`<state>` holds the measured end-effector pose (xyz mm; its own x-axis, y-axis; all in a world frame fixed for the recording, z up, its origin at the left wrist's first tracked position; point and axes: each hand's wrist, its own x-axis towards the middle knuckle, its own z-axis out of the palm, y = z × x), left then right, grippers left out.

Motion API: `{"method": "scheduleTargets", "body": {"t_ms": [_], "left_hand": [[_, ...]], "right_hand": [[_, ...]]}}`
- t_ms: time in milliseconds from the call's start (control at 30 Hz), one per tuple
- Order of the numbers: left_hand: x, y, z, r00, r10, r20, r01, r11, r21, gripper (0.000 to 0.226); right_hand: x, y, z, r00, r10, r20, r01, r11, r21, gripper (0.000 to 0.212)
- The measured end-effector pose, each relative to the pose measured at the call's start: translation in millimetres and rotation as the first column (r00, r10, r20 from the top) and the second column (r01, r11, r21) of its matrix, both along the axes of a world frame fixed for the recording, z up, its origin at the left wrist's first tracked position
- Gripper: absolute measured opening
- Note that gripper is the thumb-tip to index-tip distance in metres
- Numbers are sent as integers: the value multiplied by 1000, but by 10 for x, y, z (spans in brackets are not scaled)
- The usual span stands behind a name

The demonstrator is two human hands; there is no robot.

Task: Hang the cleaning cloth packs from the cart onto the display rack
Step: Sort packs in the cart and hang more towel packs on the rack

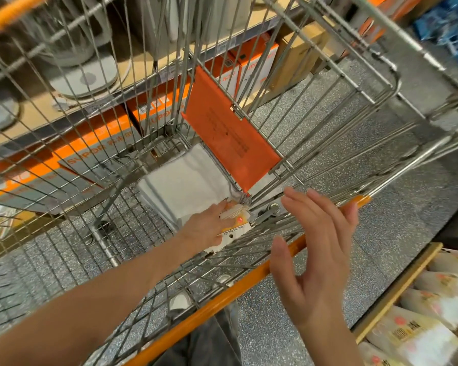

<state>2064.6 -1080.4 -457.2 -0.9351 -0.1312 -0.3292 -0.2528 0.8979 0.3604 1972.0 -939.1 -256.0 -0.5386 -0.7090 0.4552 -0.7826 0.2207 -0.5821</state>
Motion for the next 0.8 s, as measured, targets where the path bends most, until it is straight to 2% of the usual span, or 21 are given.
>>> {"method": "scheduleTargets", "body": {"t_ms": [33, 67, 100, 133, 167, 200, 300, 367, 433, 467, 567, 667, 733, 800], "left_hand": [[26, 70, -19, 998, 11, -64, -7, 999, 49, 50], [26, 129, -27, 991, 102, -87, -89, 987, 134, 47], [21, 173, -73, 987, 148, -67, -133, 971, 198, 43], [-9, 222, -89, 992, 122, -17, -116, 971, 211, 40], [-37, 250, -119, 995, 82, 63, -91, 985, 145, 42], [-59, 301, -150, 982, 140, 123, -154, 981, 116, 47], [-2, 342, -216, 950, 292, 110, -305, 944, 128, 58], [-10, 365, -214, 951, 294, 91, -295, 956, -2, 73], [-17, 354, -258, 964, 252, 88, -244, 966, -88, 76], [-36, 359, -267, 971, 214, 107, -204, 974, -99, 74], [-81, 378, -252, 941, 296, 166, -307, 951, 42, 64], [-111, 343, -222, 969, 156, 193, -149, 988, -49, 67], [-89, 282, -196, 964, 160, 214, -166, 986, 12, 68], [-92, 222, -115, 975, 80, 207, -61, 994, -96, 69]], "right_hand": [[0, -3, -2, 1000, 0, 1, 0, 1000, -4, 35], [1, -7, -1, 1000, -1, 0, 1, 1000, -9, 34], [2, -10, 0, 1000, -3, -2, 3, 1000, -12, 34], [4, -11, 1, 1000, -5, -5, 5, 1000, -13, 33], [6, -13, 1, 1000, -6, -6, 6, 1000, -14, 33], [9, -13, 4, 1000, -6, -7, 6, 1000, -16, 33], [12, -5, 10, 1000, -6, -18, 6, 1000, -11, 32], [9, 8, 29, 999, 7, -34, -7, 1000, 14, 31], [-8, 19, 66, 998, 30, -50, -28, 998, 49, 32], [-23, 27, 94, 997, 45, -63, -40, 997, 71, 32], [-98, 30, 207, 991, 96, -96, -81, 986, 148, 31], [-227, -24, 320, 988, 121, -99, -95, 966, 240, 33], [-333, -97, 394, 986, 134, -101, -97, 946, 308, 34], [-442, -202, 472, 979, 158, -125, -102, 924, 369, 34]]}}
